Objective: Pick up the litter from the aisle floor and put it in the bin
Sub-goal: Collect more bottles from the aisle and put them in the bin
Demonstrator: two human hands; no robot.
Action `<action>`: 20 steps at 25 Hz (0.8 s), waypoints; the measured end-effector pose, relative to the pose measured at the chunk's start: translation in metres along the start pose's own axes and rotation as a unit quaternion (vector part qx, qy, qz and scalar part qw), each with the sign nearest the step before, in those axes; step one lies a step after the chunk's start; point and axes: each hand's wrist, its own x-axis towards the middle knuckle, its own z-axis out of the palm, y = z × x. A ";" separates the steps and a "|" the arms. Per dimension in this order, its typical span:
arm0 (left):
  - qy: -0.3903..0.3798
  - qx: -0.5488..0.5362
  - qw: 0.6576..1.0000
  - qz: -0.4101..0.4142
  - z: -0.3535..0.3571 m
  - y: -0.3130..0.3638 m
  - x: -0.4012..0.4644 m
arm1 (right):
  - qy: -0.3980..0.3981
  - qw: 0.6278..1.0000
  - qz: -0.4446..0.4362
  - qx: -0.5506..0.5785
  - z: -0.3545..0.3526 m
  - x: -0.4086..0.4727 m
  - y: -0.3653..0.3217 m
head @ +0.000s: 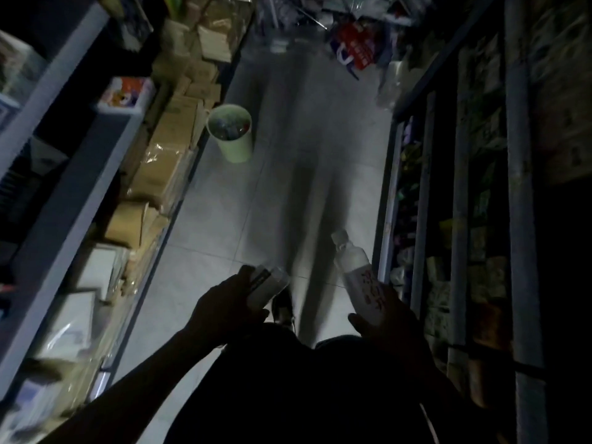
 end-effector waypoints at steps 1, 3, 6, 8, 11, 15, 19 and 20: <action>0.000 0.014 0.999 0.031 -0.009 0.004 0.021 | 0.007 1.000 0.013 0.010 -0.005 0.012 -0.002; -0.014 0.019 0.998 0.058 -0.028 0.018 0.063 | 0.021 0.998 0.047 0.039 -0.011 0.027 0.000; 0.011 0.037 0.992 0.116 -0.064 0.059 0.130 | 0.069 0.994 0.063 0.057 -0.035 0.062 -0.008; 0.000 0.057 0.989 0.136 -0.072 0.079 0.175 | 0.090 0.991 0.069 0.070 -0.054 0.095 -0.008; -0.008 0.051 0.990 0.134 -0.090 0.118 0.238 | 0.096 0.989 0.073 0.086 -0.081 0.156 -0.014; -0.022 0.058 0.993 0.105 -0.110 0.153 0.298 | 0.062 0.994 0.048 0.079 -0.135 0.256 -0.036; -0.020 0.027 0.998 0.051 -0.135 0.161 0.340 | 0.020 0.998 -0.016 0.053 -0.185 0.354 -0.085; -0.015 0.007 0.999 0.028 -0.143 0.161 0.348 | 0.013 0.998 -0.034 0.049 -0.193 0.377 -0.099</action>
